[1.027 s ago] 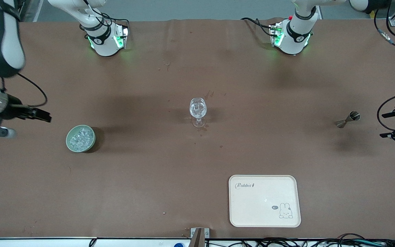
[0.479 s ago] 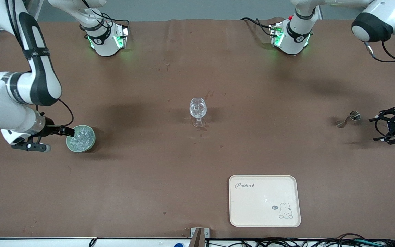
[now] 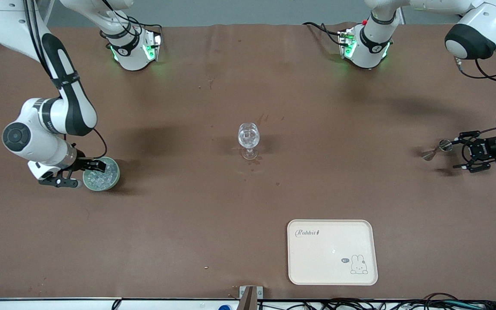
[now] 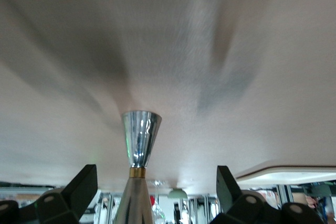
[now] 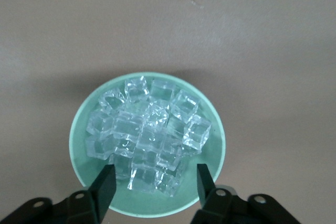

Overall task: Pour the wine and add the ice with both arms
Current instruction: 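Lift the jigger with the left gripper while the right gripper grasps an ice cube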

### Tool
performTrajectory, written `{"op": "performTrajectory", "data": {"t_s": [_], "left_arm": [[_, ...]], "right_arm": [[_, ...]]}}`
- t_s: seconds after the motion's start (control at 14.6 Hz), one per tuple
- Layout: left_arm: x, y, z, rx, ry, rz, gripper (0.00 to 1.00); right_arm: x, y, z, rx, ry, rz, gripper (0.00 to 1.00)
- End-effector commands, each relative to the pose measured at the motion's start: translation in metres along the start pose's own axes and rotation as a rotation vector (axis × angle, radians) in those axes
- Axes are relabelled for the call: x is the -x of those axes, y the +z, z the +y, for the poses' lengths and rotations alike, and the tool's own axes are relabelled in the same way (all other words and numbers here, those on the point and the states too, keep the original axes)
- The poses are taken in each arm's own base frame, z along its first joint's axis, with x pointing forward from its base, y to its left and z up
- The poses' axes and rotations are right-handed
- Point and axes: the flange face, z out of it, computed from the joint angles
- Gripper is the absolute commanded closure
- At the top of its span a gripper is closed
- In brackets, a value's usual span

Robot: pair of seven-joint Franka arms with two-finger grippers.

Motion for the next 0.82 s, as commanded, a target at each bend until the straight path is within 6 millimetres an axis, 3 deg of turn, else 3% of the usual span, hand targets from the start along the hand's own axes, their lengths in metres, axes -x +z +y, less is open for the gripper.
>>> {"op": "performTrajectory", "data": {"t_s": [0.0, 0.21, 0.48, 0.62, 0.75], "left_arm": [[0.006, 0.013, -0.006, 0.018, -0.008, -0.05, 0.07], [0.006, 0.018, -0.01, 0.035, -0.015, -0.083, 0.16], [0.004, 0.024, -0.021, 0.035, -0.037, -0.111, 0.27], [0.004, 0.024, -0.021, 0.035, -0.038, -0.111, 0.39], [0.003, 0.025, -0.02, 0.047, -0.041, -0.116, 0.63]], "right_arm": [[0.003, 0.006, -0.01, -0.004, -0.017, 0.016, 0.33], [0.009, 0.019, -0.018, -0.006, -0.028, 0.018, 0.34], [0.012, 0.022, -0.015, -0.005, -0.03, 0.004, 0.41], [0.012, 0.023, -0.013, -0.005, -0.027, 0.002, 0.44], [0.012, 0.026, -0.014, -0.004, -0.028, -0.002, 0.47]]}}
